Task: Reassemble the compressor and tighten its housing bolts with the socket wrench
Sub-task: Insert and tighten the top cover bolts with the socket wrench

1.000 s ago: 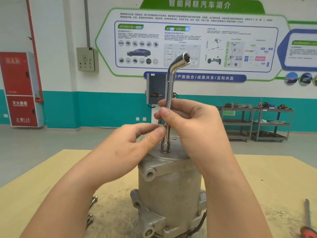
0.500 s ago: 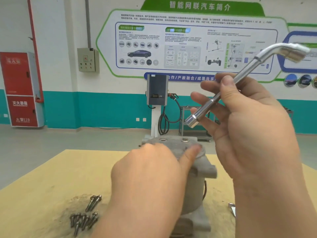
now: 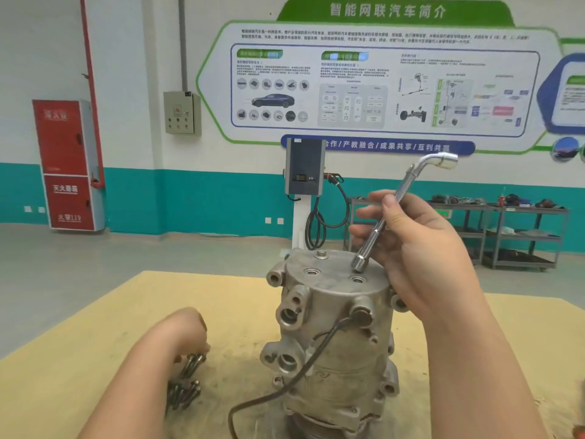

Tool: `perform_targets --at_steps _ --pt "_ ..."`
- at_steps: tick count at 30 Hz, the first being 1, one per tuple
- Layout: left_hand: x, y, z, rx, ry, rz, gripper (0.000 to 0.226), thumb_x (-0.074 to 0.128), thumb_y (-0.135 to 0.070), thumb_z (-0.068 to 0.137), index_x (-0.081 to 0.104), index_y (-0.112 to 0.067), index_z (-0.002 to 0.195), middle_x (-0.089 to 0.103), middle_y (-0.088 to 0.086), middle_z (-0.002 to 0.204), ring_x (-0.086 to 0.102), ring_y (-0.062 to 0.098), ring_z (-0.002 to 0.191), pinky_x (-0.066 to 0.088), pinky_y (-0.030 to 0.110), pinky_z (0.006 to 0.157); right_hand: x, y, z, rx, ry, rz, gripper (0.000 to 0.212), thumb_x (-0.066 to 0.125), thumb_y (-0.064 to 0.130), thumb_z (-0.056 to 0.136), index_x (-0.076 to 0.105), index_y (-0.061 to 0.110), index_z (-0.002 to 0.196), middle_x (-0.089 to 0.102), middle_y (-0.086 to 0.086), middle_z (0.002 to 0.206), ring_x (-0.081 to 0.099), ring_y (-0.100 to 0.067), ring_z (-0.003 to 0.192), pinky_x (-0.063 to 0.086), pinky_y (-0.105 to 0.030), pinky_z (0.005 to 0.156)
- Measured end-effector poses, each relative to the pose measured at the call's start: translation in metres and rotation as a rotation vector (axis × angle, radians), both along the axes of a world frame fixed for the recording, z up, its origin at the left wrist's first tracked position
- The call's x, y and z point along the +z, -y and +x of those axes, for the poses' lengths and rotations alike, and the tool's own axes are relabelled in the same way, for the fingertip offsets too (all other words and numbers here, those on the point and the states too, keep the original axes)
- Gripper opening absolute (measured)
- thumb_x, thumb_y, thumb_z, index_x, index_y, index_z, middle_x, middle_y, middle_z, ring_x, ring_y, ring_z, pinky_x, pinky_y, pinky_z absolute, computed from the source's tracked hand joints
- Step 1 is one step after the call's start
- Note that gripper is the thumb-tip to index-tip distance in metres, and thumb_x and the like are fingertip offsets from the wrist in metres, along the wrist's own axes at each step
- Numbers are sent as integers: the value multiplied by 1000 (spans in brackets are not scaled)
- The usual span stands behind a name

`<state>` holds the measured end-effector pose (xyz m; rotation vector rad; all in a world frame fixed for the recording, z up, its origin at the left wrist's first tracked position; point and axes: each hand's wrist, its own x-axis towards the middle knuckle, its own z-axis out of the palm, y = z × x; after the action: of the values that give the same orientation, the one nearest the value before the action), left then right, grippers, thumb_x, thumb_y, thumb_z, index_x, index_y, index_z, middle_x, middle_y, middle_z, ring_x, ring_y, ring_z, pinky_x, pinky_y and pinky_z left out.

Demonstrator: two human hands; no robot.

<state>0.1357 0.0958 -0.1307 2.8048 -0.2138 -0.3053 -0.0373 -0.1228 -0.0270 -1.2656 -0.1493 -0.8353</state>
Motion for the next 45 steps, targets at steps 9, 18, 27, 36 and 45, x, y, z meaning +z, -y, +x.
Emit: perform_targets --at_steps 9,18,27,36,45 --pt "-38 0 20 33 49 -1 15 66 -16 86 72 -15 99 71 1 105 65 17 101 49 21 76 0 1 1 60 -3 65 17 48 15 100 64 12 96 69 0 71 67 -18 63 57 -29 65" --pt "63 13 -37 -32 457 -1036 17 74 -23 86 62 -13 91 73 6 81 70 23 82 52 26 62 2 -3 -1 68 0 3 17 49 17 99 64 10 96 74 -3 78 70 -17 61 57 -26 61" --pt "81 90 -143 -491 822 -1083 20 82 -19 78 63 -21 73 68 -6 76 66 3 71 50 15 62 3 -7 -3 -4 151 145 21 43 19 103 63 24 107 69 0 66 59 -9 47 54 -24 58" --pt "82 92 -138 -518 736 -1090 20 83 -23 77 64 -25 76 71 -14 72 68 1 65 50 15 59 10 -14 -8 -27 331 108 14 40 19 104 54 22 106 75 -5 84 72 -17 68 55 -26 70" --pt "88 87 -139 -602 765 -798 22 82 -19 76 62 -25 69 67 -14 75 63 0 75 45 12 68 9 -16 -11 -32 388 87 10 39 20 104 48 23 105 75 -5 85 72 -19 66 54 -28 75"
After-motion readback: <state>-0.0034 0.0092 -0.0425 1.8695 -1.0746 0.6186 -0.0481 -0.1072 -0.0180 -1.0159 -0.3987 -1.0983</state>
